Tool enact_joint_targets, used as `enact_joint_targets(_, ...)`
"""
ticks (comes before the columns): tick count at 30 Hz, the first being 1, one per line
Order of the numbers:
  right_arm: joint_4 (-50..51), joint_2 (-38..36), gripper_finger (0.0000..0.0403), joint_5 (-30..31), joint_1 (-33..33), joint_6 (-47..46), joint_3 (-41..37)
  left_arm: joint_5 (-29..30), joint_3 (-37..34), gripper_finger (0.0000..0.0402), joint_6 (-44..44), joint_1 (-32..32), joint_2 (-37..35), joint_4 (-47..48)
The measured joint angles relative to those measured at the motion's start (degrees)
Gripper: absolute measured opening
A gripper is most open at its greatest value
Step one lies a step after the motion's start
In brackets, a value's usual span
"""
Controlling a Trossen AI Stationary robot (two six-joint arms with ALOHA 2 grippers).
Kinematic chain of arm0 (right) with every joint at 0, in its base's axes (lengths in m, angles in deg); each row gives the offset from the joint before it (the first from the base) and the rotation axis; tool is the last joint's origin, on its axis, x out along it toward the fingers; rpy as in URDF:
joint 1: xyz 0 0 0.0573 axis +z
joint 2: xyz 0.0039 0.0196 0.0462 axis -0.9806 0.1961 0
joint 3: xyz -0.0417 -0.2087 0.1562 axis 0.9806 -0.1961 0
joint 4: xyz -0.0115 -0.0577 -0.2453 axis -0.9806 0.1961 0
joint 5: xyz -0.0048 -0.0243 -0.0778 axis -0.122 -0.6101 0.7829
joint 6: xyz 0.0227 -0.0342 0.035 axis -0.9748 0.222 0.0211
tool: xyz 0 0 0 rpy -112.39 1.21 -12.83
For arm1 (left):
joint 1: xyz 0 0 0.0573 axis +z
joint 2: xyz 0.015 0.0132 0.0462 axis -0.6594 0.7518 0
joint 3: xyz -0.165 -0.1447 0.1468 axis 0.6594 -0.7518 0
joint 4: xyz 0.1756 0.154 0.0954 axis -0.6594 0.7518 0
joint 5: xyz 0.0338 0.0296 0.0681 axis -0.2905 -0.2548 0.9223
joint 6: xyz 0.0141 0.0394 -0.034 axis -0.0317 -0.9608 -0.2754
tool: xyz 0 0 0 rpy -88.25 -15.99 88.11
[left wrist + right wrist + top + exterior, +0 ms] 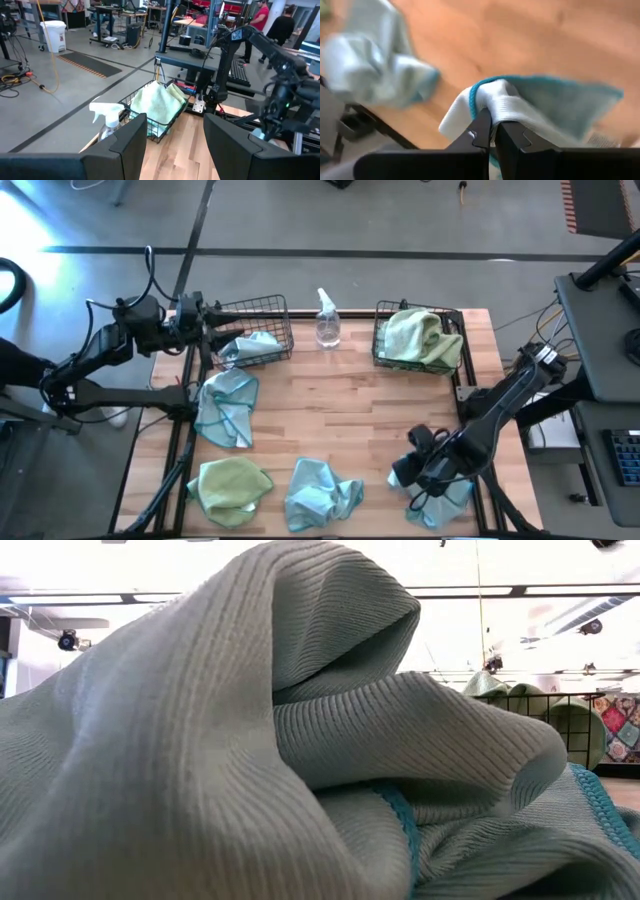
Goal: Sort microfiber towel by color & place in baskets
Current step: Put the blue microfiber cloth into the left wire basket
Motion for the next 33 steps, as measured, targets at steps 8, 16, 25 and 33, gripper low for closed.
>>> enact_joint_targets(8,5.03,0.06,0.0009,16.18,-5.09,13.33,12.13,-3.91,0.00,0.0180,-0.01,-0.01,0.58,-2.38)
enact_joint_targets(16,3.90,0.06,0.0009,26.60,-12.93,32.85,22.03,-7.08,0.02,0.0180,-0.12,-0.04,3.63,-4.95)
enact_joint_targets(25,-5.49,0.11,0.0009,29.87,-20.92,53.57,27.87,-15.12,0.02,0.0180,-1.07,0.00,7.39,-10.13)
enact_joint_targets(33,-25.81,0.12,0.0009,29.78,-25.55,75.17,28.22,-22.84,0.02,0.0180,-1.06,0.00,12.05,-16.49)
